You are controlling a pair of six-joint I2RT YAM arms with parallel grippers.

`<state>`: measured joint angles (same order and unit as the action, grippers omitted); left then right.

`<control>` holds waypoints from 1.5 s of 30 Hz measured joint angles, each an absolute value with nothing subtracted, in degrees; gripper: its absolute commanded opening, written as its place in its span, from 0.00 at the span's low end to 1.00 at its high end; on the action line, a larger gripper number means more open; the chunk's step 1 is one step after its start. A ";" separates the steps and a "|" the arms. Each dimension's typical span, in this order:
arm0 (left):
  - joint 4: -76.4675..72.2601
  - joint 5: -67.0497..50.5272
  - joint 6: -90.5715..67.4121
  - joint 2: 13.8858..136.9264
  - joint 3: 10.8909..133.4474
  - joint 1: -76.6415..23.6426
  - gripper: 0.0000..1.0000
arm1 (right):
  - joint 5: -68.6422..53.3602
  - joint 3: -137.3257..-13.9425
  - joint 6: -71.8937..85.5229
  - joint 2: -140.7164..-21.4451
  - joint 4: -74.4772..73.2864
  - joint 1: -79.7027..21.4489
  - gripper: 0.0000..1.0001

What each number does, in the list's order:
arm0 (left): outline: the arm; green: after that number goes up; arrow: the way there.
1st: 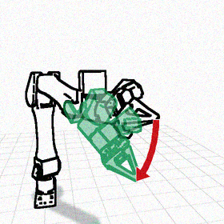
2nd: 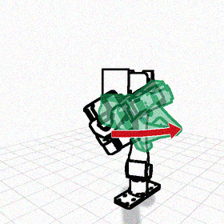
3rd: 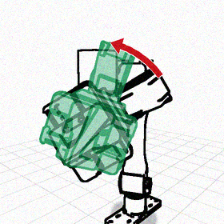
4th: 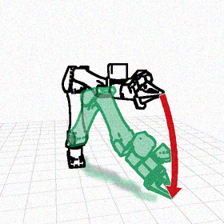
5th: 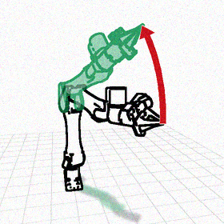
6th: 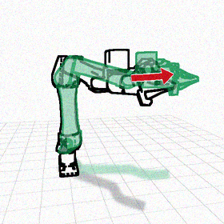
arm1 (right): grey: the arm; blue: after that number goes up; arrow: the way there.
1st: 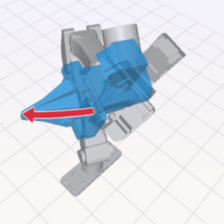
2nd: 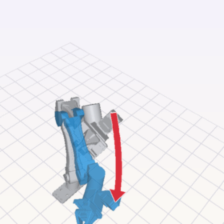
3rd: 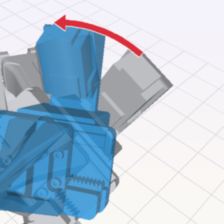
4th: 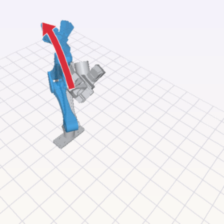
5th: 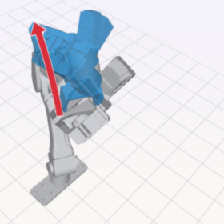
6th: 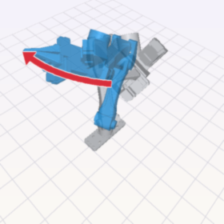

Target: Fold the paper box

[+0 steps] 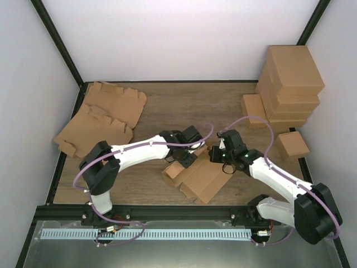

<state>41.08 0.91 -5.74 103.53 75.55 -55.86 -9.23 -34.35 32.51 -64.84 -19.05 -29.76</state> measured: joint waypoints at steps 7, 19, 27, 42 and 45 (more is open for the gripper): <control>43.40 0.82 -5.61 104.77 78.02 -57.43 0.46 | -9.41 -28.93 35.03 -61.82 -14.13 -30.87 0.02; 44.45 2.22 -5.56 105.89 79.42 -60.12 0.46 | -10.76 -23.44 37.17 -57.56 -10.28 -32.95 0.23; 44.56 2.79 -5.54 105.91 79.42 -60.16 0.46 | -7.99 -23.62 34.87 -47.55 -14.28 -33.10 0.36; 44.56 2.74 -5.54 105.91 79.42 -60.16 0.46 | -15.66 -29.82 32.32 -60.36 -11.66 -11.03 0.32; 44.60 2.55 -5.61 105.91 79.42 -60.16 0.46 | -21.34 -30.63 30.09 -66.57 -8.67 -9.85 0.32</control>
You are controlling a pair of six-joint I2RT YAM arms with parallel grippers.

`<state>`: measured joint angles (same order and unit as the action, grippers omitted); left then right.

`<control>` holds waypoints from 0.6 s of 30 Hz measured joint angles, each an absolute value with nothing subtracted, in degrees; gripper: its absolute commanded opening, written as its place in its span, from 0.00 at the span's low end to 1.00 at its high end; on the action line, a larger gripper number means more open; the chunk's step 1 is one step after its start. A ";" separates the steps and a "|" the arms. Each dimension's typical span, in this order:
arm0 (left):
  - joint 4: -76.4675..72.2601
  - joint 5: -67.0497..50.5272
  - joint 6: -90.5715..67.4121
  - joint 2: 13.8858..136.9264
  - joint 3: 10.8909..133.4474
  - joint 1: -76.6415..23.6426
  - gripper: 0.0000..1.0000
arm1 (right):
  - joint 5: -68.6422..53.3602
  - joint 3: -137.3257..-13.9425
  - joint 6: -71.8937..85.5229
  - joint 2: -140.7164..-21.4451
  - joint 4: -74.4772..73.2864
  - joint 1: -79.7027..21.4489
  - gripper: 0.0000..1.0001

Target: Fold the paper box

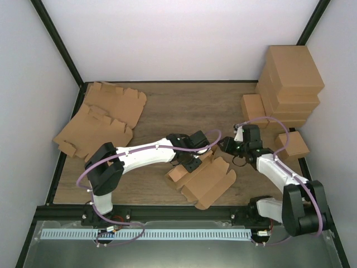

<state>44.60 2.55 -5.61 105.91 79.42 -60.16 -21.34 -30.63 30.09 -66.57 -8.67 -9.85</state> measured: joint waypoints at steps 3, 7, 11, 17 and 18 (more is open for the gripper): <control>44.64 2.17 -5.85 105.91 79.46 -60.16 0.46 | -27.09 -29.91 28.05 -69.14 -5.63 -9.85 0.32; 44.66 1.43 -6.02 105.91 79.50 -60.14 0.46 | -32.18 -26.35 26.87 -68.10 -1.54 -9.82 0.32; 45.23 0.67 -6.04 105.91 79.83 -60.10 0.46 | -33.91 -23.38 26.74 -65.71 1.28 -9.65 0.32; 45.78 -0.34 -6.04 105.91 80.27 -59.99 0.46 | -33.32 -19.09 26.98 -60.51 3.97 -9.54 0.32; 45.78 -0.47 -6.04 105.91 80.27 -59.94 0.46 | -32.88 -18.06 27.07 -59.22 4.56 -9.56 0.33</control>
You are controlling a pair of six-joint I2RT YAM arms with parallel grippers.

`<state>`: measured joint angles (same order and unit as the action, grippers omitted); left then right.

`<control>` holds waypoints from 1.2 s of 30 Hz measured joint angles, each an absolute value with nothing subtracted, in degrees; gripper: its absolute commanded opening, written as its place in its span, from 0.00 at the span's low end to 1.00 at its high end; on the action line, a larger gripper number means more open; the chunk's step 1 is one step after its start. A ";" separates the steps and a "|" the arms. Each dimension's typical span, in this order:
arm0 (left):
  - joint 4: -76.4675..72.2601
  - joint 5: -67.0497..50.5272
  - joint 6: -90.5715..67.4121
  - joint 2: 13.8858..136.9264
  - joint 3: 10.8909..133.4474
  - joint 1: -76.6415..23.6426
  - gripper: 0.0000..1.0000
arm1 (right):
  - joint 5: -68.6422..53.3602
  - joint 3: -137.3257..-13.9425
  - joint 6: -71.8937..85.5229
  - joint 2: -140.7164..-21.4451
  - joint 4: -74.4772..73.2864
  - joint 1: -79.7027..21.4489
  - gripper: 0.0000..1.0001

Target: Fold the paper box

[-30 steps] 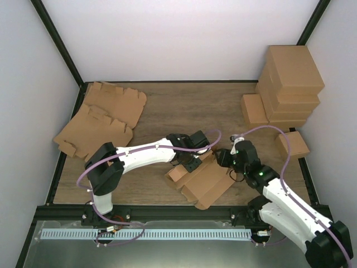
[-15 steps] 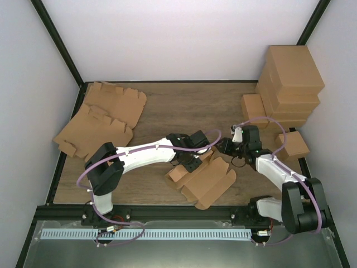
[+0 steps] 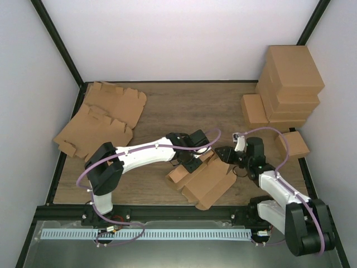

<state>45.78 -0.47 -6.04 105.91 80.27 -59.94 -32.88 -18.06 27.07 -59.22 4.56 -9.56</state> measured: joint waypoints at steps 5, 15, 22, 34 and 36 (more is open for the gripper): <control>45.76 -1.48 -6.07 105.91 80.27 -59.61 0.46 | -31.40 -14.46 28.12 -53.34 5.67 -9.56 0.44; 45.74 -2.00 -6.07 105.91 80.27 -59.55 0.46 | -28.99 -12.10 24.97 -39.44 6.00 -9.56 0.74; 45.71 -2.07 -6.24 105.91 80.25 -59.48 0.46 | -16.97 -13.65 28.32 -33.04 1.98 -9.56 0.42; 45.25 -2.09 -6.35 105.60 79.64 -57.36 0.46 | -23.97 -27.18 29.02 -66.06 -5.72 -9.56 0.01; 45.06 -2.11 -6.13 104.90 78.65 -56.14 0.46 | -26.55 -26.76 29.45 -68.16 -5.04 -9.56 0.01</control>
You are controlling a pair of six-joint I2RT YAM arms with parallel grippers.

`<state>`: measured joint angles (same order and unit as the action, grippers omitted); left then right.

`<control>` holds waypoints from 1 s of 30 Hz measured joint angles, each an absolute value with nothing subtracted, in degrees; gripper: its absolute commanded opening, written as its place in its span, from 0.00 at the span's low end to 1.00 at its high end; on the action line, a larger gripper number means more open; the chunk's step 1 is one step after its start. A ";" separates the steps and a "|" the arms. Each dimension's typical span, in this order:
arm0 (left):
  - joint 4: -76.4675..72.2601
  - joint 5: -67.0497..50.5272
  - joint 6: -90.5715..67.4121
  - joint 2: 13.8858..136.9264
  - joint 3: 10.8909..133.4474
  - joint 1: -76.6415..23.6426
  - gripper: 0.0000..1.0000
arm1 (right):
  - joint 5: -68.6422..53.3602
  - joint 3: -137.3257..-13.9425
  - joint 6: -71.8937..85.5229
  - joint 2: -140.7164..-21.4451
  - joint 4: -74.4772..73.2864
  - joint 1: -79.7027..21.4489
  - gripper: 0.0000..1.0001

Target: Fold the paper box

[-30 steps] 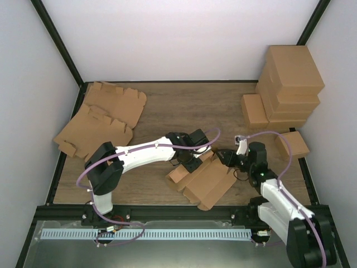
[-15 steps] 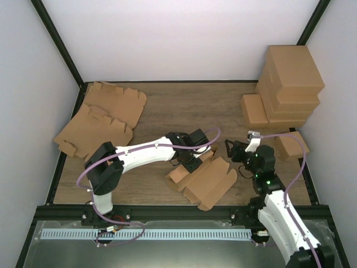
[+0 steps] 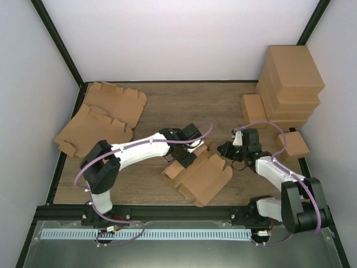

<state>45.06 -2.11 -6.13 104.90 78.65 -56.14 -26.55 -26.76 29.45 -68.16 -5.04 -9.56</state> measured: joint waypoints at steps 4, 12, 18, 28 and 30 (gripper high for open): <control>45.34 -1.04 -4.82 103.28 76.90 -52.60 0.46 | -29.85 -26.72 29.41 -71.57 -2.07 -9.56 0.01; 46.13 0.36 -1.69 101.67 75.75 -47.92 0.46 | -34.50 -35.20 27.07 -84.18 1.76 -9.56 0.06; 45.43 -0.30 -1.61 101.12 74.83 -47.51 0.46 | -39.51 -42.78 25.21 -93.23 6.07 -9.56 0.05; 43.51 0.01 -1.43 101.14 73.69 -47.51 0.46 | -47.31 -48.86 20.73 -102.87 5.85 -12.23 0.01; 43.27 0.05 -1.41 101.12 73.69 -47.51 0.46 | -48.58 -48.84 20.16 -102.87 6.13 -12.80 0.01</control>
<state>43.27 0.05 -1.41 101.12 73.69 -47.51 -48.58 -48.84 20.16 -102.87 6.13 -12.80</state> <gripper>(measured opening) 0.462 0.010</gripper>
